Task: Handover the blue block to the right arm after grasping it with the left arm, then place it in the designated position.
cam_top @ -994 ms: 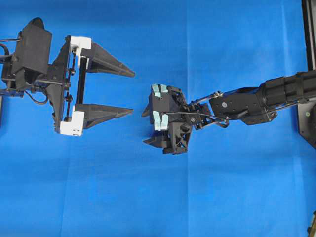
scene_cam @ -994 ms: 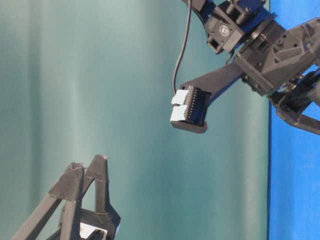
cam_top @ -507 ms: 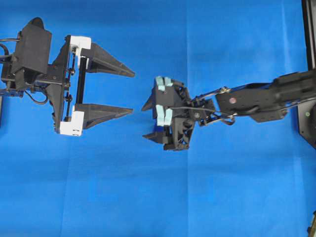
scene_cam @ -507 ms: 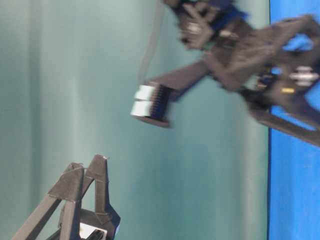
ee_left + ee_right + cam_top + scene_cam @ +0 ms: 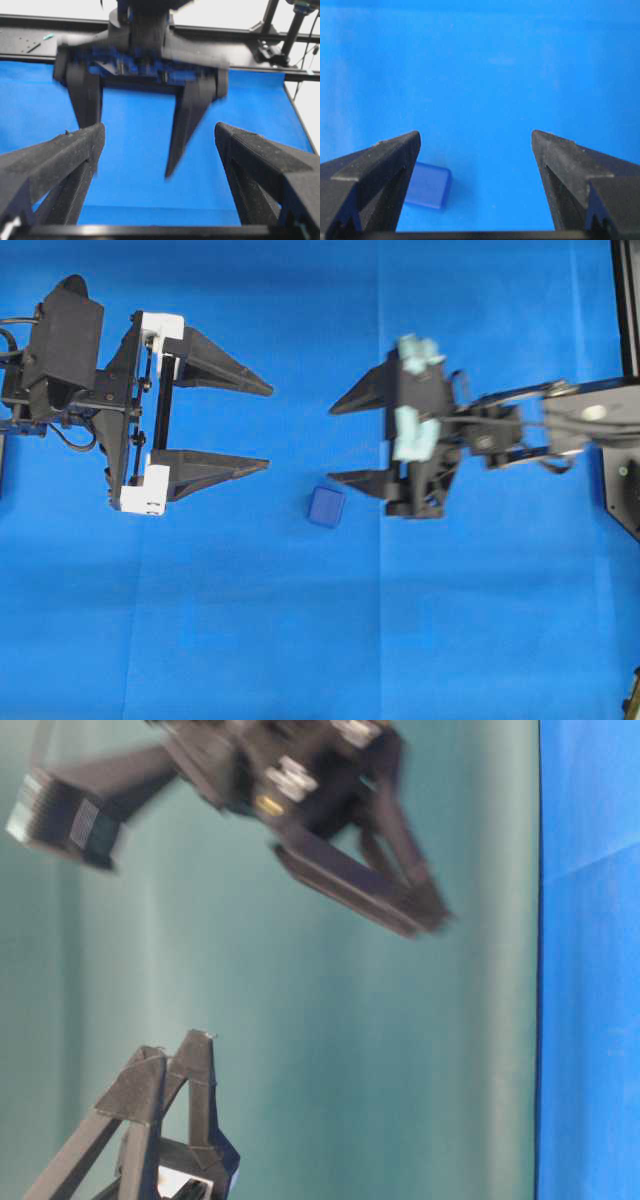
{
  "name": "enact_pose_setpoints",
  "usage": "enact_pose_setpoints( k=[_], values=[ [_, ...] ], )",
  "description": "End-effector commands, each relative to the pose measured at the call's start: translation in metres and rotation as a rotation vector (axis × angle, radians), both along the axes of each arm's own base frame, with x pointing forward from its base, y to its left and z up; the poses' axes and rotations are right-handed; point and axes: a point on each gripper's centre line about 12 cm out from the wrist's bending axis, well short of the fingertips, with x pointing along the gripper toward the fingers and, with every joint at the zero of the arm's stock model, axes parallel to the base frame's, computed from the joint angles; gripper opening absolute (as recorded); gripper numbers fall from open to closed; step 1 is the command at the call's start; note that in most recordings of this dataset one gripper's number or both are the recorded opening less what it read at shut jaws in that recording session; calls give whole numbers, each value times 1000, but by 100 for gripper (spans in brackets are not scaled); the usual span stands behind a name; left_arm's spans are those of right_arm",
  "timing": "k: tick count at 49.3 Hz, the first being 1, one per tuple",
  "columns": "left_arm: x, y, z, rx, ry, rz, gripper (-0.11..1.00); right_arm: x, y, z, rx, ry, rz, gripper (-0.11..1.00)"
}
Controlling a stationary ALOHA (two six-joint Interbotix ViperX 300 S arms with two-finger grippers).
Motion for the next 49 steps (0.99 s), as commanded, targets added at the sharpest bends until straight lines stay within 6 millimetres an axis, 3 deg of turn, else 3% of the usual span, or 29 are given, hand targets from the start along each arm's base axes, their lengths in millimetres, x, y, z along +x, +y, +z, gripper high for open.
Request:
enact_pose_setpoints(
  k=[1, 7, 16, 35, 49],
  values=[
    [-2, 1, 11, 0, -32, 1, 93, -13, 0, 26, 0, -61, -4, 83],
    [-2, 0, 11, 2, -32, 0, 93, -34, -2, 42, -1, -108, -9, 83],
    [-2, 1, 11, 0, -32, 1, 93, -53, -3, 50, 2, -146, -7, 83],
    [-2, 1, 11, -1, -32, 1, 93, -50, -2, 51, -3, -153, 0, 83],
    [-2, 0, 12, 0, -38, 1, 93, -58, -2, 70, -9, -291, 44, 82]
  ],
)
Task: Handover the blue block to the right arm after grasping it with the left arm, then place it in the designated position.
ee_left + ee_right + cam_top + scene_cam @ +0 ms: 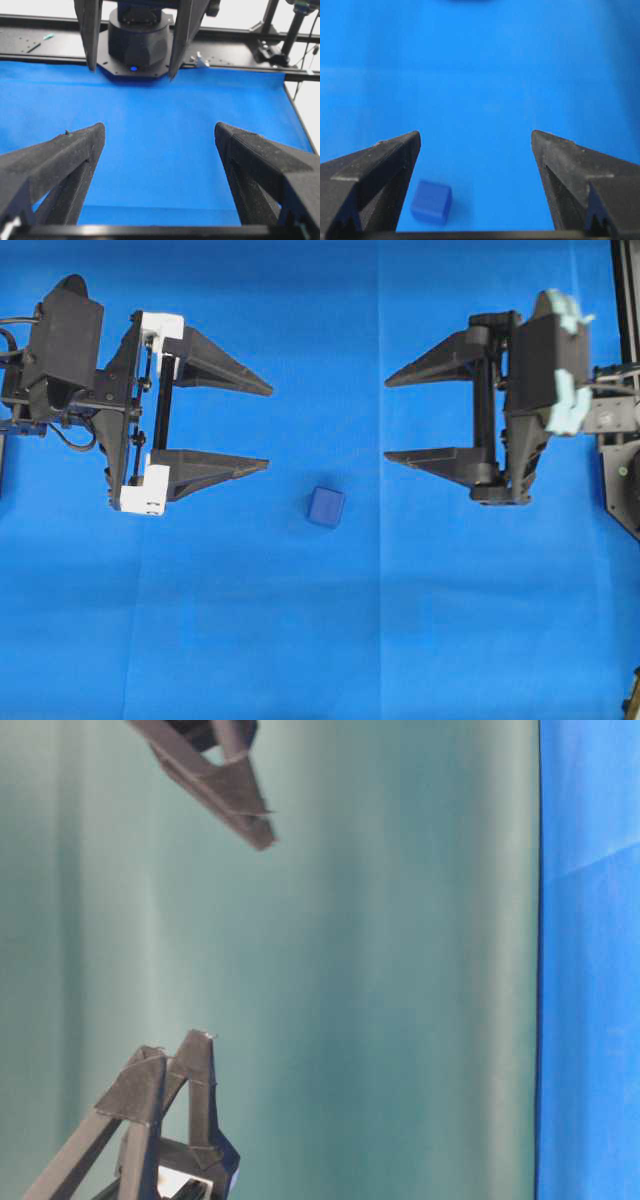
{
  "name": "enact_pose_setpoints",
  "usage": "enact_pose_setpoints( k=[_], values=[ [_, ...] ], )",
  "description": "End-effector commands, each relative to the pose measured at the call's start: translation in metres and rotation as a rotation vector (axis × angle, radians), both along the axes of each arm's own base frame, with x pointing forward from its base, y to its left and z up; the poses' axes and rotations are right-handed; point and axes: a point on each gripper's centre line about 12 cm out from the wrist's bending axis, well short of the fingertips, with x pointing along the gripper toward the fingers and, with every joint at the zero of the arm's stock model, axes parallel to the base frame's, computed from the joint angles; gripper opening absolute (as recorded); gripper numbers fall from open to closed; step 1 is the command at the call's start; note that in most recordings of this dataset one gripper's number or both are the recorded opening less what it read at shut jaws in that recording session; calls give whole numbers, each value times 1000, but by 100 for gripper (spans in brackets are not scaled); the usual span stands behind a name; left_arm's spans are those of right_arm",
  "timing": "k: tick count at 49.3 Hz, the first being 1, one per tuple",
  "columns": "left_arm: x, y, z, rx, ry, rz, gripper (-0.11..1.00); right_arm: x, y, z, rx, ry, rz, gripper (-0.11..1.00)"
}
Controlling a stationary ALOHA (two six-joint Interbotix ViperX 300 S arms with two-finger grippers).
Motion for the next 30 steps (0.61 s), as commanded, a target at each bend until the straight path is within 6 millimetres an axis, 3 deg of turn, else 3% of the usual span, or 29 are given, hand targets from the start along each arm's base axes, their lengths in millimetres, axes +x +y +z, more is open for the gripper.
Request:
enact_pose_setpoints(
  k=[1, 11, 30],
  values=[
    [-2, 1, 11, -1, -35, 1, 93, -5, 0, 16, -5, -82, 21, 82],
    [-2, 0, 11, 2, -37, 0, 93, -14, 0, 27, -12, -155, 39, 82],
    [-2, 1, 11, 2, -38, 1, 93, -15, -4, 18, -9, -161, 40, 82]
  ],
)
